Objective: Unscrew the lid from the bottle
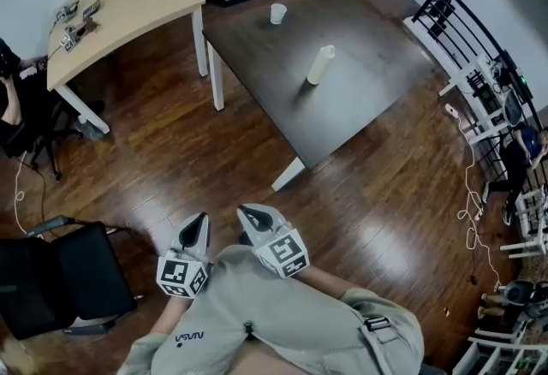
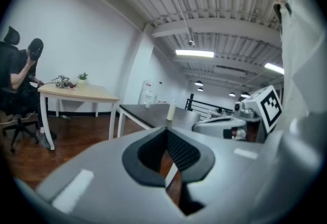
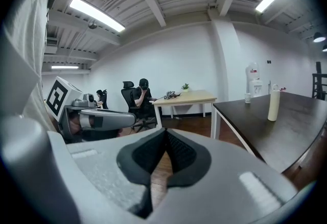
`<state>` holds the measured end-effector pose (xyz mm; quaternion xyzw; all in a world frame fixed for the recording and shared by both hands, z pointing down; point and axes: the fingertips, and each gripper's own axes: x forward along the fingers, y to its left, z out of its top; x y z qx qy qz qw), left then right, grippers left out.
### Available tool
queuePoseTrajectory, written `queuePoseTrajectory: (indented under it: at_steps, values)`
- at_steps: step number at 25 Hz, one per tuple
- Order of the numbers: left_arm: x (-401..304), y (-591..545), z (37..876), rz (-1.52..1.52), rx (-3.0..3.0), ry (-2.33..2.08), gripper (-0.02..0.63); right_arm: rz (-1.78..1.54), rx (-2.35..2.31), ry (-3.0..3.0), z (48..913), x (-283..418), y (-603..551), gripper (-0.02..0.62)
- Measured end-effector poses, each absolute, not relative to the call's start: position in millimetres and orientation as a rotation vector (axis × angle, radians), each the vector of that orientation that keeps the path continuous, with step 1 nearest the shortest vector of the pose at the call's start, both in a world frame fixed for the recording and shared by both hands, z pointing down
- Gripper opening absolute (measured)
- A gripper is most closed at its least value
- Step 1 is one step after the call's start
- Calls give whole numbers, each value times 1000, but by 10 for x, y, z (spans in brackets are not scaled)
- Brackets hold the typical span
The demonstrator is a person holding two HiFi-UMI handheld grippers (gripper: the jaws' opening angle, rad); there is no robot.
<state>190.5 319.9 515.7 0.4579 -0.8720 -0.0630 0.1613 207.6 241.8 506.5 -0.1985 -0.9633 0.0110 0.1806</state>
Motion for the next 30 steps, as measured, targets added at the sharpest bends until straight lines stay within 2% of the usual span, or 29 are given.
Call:
queuePoseTrajectory:
  at_steps: [13, 30]
  values:
    - [1017, 2168, 4964, 5, 1353, -2458, 5, 204, -528, -2752, 5077, 1129, 1432, -2]
    - [-36, 1328, 4979, 43, 1755, -2188, 5, 257, -14, -2779, 5140, 336, 637, -2]
